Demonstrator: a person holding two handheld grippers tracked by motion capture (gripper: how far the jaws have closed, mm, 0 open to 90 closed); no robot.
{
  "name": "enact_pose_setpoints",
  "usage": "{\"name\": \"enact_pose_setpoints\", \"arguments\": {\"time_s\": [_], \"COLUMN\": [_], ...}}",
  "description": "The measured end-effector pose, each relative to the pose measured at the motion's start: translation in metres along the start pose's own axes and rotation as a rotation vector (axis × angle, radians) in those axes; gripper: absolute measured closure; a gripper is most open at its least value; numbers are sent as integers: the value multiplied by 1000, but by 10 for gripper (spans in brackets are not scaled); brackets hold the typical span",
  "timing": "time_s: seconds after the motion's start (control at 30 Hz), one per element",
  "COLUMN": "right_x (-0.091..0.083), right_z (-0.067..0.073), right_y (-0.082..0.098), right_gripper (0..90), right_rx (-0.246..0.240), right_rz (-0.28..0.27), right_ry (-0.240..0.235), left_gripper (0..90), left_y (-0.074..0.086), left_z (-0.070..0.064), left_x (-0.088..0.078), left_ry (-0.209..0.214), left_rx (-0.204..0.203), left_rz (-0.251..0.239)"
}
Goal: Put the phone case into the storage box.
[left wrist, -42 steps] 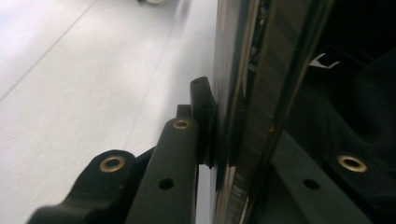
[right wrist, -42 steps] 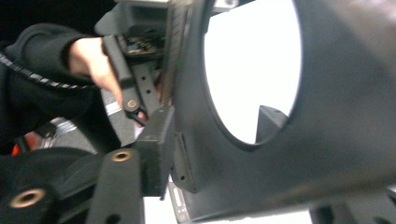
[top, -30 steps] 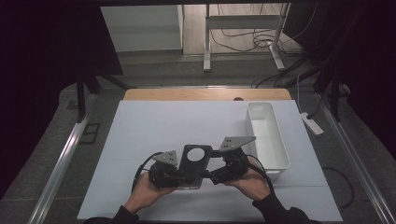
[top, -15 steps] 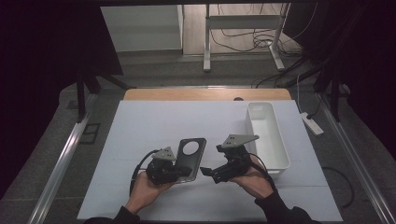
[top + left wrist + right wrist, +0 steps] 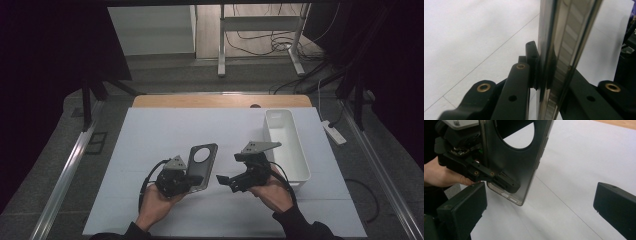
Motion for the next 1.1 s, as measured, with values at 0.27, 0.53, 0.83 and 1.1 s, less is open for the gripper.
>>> {"name": "enact_pose_setpoints", "arguments": {"time_s": [0.27,0.53,0.83,1.1], "right_x": [3,4,1,-4], "right_z": [2,4,7,5], "right_y": [0,-3,-6,-8], "right_gripper": [5,2,211,525], "right_rx": [-3,19,10,35], "right_rz": [15,18,24,-12], "right_ry": [17,48,72,64], "left_gripper": [859,859,860,860], "left_y": [-1,-1,-2,-1], "left_z": [-4,-10,-16,-21], "left_x": [1,6,10,15], "left_ry": [-10,-9,0,7], "left_rx": [-3,9,20,39], "left_rz": [-2,9,20,41]}}
Point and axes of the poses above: each handheld gripper's, and its own axes: x roughly forward along the jaws, y roughly out of its underside, z roughly to its left, the point moved 1 cm from there along x, roughly forward along the jaws, and after that the axes turned 10 degrees about -z, right-handed, at the moved point
